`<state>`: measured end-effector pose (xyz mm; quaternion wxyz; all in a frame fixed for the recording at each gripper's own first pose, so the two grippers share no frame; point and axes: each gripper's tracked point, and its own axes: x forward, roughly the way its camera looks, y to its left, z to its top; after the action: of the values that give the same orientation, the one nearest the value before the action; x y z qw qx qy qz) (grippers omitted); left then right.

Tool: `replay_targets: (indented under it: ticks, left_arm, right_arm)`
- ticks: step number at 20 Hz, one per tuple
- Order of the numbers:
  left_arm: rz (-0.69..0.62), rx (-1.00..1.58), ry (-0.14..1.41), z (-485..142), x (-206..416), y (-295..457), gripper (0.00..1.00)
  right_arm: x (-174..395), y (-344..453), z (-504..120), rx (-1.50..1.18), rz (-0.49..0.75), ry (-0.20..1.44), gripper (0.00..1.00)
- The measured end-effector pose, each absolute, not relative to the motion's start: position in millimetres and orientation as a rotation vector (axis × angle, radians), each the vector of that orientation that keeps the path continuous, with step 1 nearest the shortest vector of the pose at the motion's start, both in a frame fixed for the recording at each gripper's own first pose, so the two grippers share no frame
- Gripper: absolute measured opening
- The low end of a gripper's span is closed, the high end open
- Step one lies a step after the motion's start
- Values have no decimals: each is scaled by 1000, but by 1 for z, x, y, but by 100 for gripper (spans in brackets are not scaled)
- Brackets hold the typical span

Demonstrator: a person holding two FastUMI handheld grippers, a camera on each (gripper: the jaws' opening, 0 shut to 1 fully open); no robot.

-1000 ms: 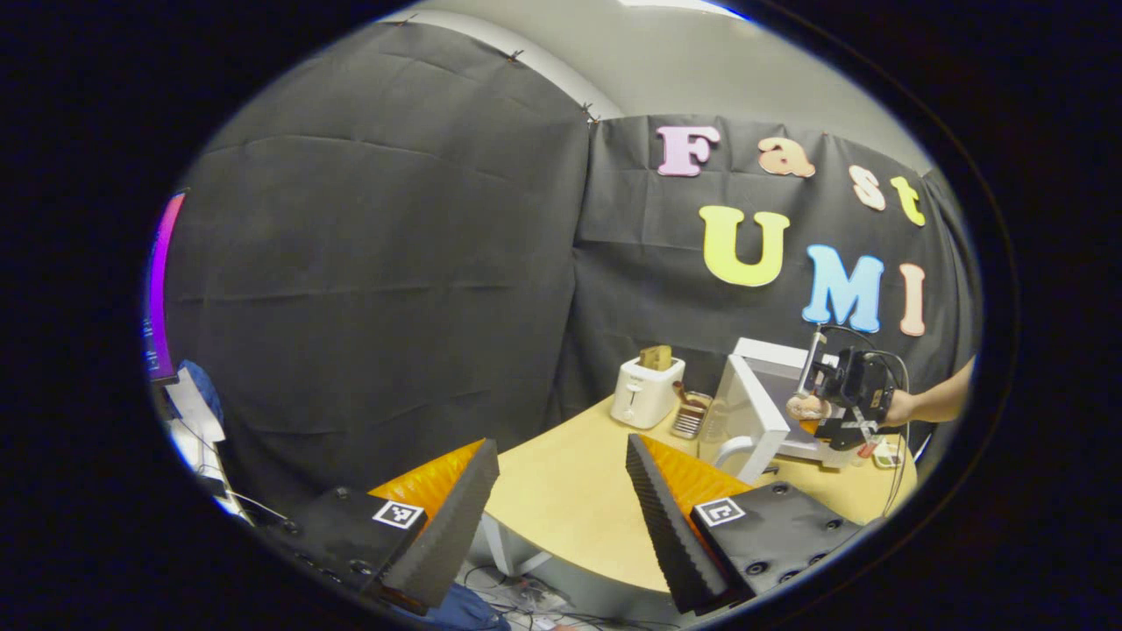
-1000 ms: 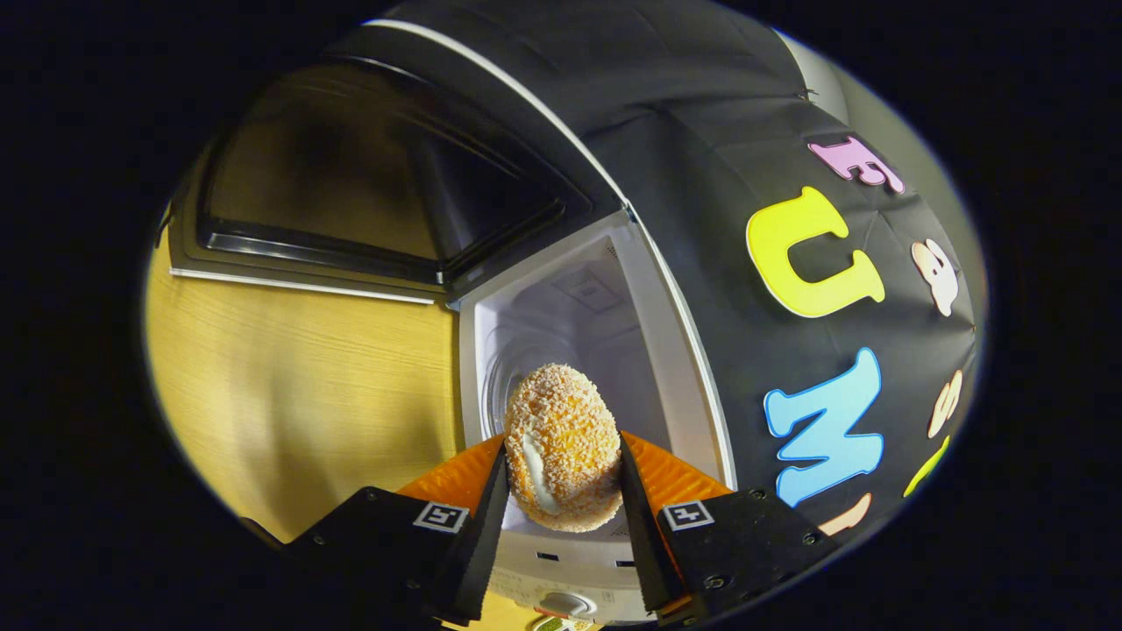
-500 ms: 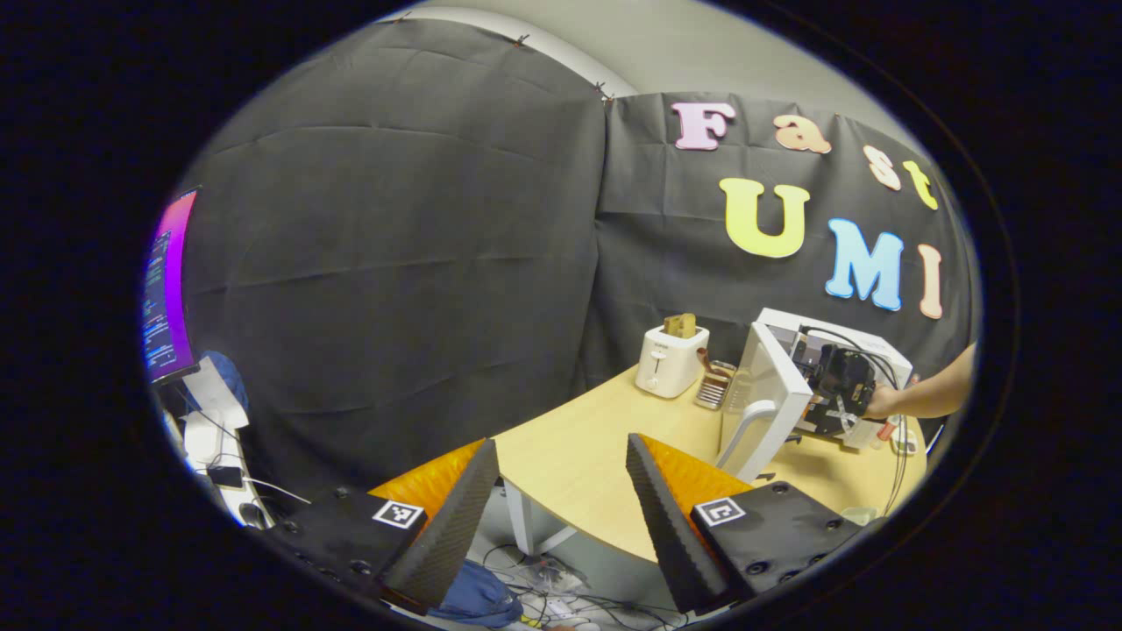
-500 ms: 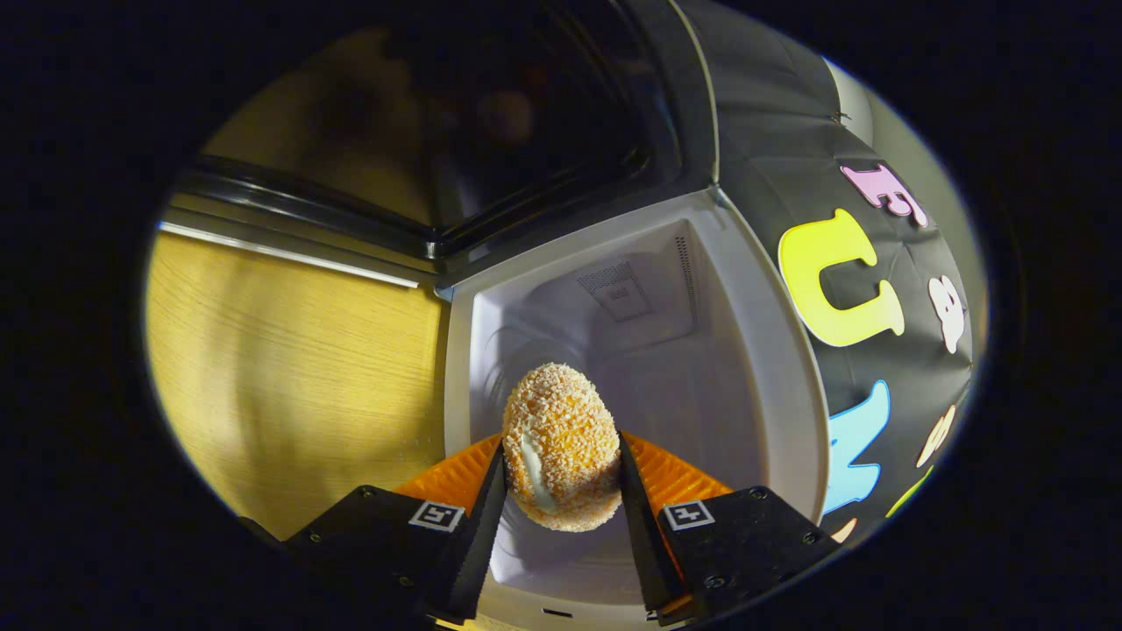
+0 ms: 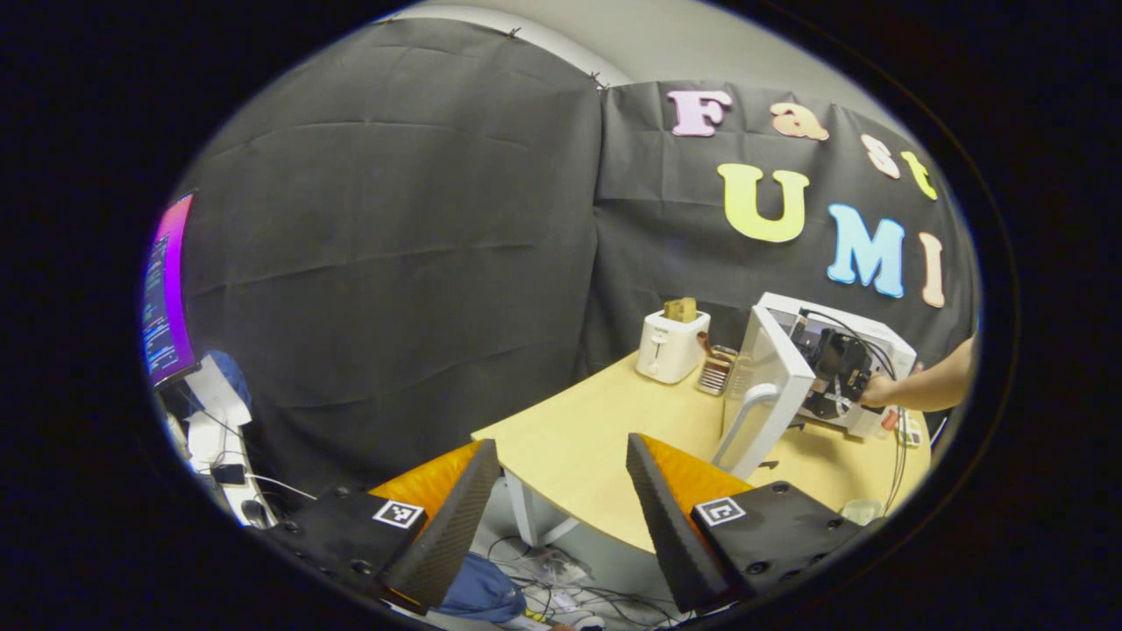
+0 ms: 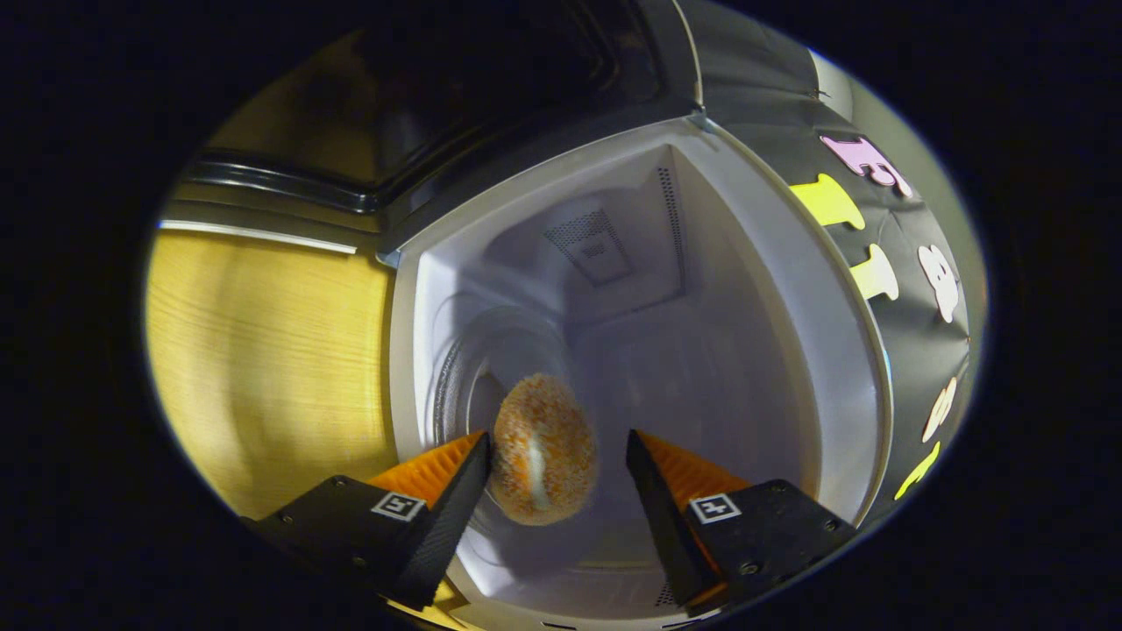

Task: Open the microwave oven with the left hand, put the food in, and close the microwave oven.

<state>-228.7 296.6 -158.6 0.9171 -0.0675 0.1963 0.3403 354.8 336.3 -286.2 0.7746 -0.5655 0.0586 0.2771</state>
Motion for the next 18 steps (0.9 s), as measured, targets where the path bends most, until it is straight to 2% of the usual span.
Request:
replay_targets:
  ticks: [5, 7, 18]
  left_arm:
    - [615, -149, 367, -156, -196, 291, 95]
    - [576, -156, 357, -160, -180, 290, 97]
    - [428, -112, 286, -167, -88, 313, 97]
  right_arm:
    - [319, 327, -266, -1207, 629, 102, 96]
    - [297, 322, -255, -1142, 634, 107, 97]
    - [191, 258, -131, -666, 483, 98, 96]
